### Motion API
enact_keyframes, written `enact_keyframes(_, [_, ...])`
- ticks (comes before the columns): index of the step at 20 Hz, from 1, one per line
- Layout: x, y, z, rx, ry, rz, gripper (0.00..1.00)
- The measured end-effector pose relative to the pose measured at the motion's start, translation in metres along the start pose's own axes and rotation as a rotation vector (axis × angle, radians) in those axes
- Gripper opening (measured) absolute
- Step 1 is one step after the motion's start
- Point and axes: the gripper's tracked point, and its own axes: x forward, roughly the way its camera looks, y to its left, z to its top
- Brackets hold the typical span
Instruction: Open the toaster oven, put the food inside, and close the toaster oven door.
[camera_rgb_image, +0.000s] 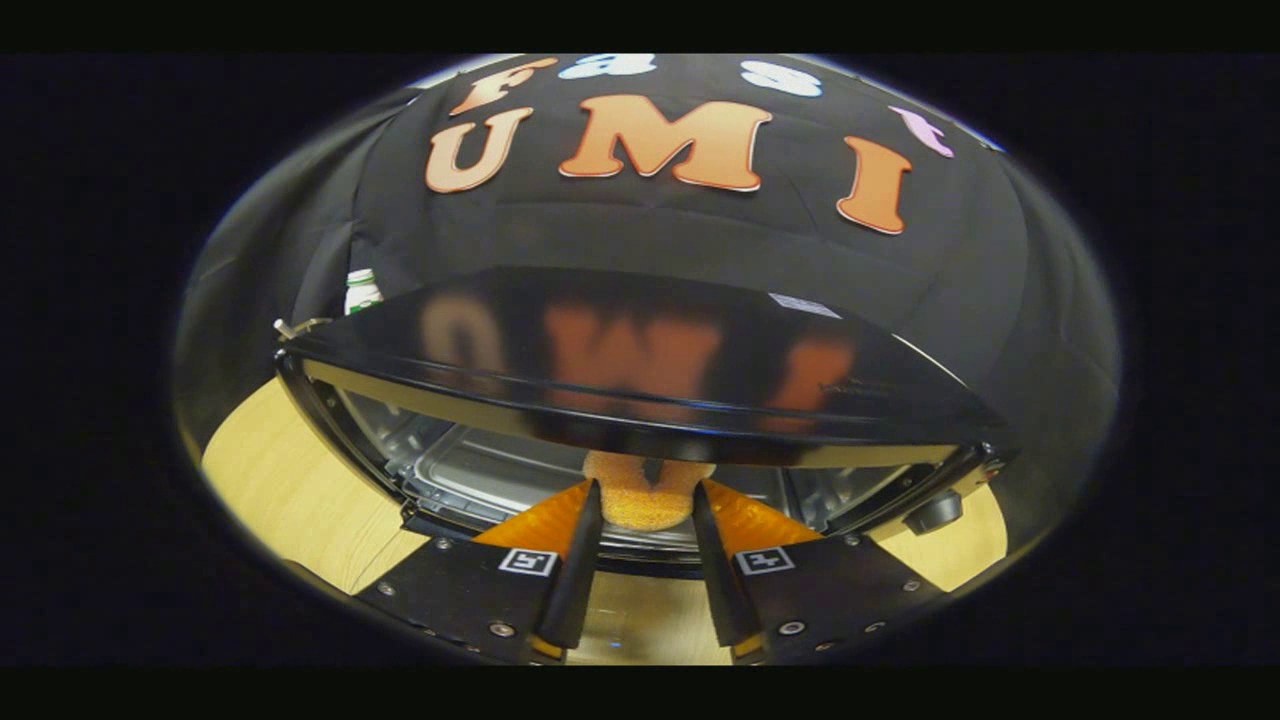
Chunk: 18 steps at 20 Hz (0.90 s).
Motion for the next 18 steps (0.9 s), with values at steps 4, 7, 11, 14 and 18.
enact_keyframes(4, [-0.003, 0.005, 0.002, 0.241, -0.002, 0.057, 0.5])
enact_keyframes(7, [-0.002, -0.001, 0.002, 0.332, -0.013, 0.026, 0.5])
enact_keyframes(11, [0.005, 0.001, -0.005, 0.432, 0.009, 0.015, 0.5])
enact_keyframes(14, [0.01, 0.005, -0.011, 0.498, 0.032, -0.004, 0.52])
enact_keyframes(18, [0.013, 0.005, -0.008, 0.528, 0.013, -0.033, 0.64])
